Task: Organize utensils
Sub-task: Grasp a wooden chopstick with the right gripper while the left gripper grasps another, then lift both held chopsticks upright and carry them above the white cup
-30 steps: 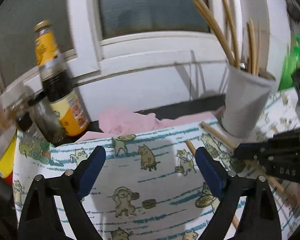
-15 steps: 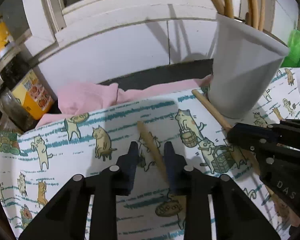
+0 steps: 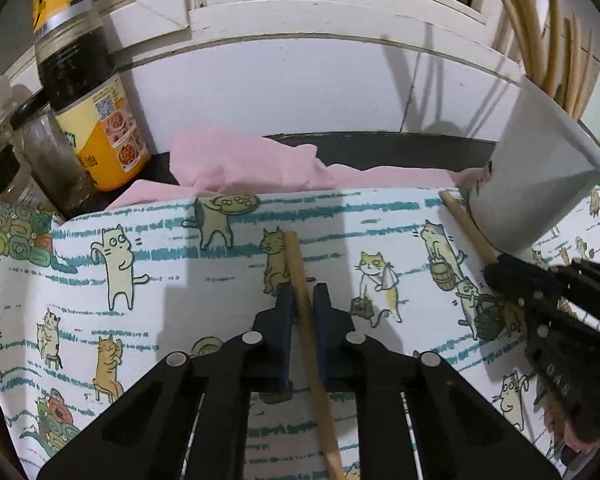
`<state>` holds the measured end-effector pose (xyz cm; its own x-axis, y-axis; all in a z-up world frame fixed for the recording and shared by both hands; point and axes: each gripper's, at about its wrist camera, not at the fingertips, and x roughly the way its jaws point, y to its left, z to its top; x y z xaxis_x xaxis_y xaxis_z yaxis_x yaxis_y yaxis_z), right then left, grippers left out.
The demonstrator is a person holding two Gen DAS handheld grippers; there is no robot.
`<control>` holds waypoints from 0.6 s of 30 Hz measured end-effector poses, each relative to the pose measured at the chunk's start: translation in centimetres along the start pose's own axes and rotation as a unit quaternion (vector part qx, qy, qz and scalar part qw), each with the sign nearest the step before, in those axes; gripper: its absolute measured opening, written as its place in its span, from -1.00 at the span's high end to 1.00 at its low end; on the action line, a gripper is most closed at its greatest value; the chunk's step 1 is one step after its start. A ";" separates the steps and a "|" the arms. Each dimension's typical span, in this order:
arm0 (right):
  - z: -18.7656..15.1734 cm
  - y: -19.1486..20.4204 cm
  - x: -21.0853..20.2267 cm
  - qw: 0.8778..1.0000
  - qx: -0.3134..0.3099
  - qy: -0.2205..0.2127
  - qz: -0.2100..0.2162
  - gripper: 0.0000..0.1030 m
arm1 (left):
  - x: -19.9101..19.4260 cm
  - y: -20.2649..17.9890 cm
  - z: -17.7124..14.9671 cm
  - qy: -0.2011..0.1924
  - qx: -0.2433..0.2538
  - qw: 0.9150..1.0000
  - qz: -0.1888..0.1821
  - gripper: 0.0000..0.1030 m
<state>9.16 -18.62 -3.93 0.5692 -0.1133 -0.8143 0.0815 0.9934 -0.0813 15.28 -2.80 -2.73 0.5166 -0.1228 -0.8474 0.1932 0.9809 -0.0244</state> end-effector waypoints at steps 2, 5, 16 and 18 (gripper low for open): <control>-0.4 0.2 -0.4 1.000 -0.007 0.000 0.006 0.84 | -0.2 0.2 -0.2 0.003 -0.004 1.000 0.008 0.65; -0.6 0.3 -0.8 1.000 -0.013 -0.003 0.012 0.84 | -0.7 0.6 -0.7 0.006 -0.012 1.000 0.014 0.63; 0.5 0.5 0.1 1.000 -0.012 -0.008 0.000 0.83 | 0.1 0.5 -0.2 0.021 -0.017 0.999 -0.040 0.84; 0.6 0.4 0.1 1.000 -0.011 -0.009 0.007 0.84 | 0.0 0.6 -0.2 0.022 -0.019 0.999 -0.044 0.84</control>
<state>9.72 -18.22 -3.67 0.5844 -0.0988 -0.8055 0.0552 0.9951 -0.0820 15.27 -2.21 -2.88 0.4623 -0.2021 -0.8634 0.2043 0.9718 -0.1181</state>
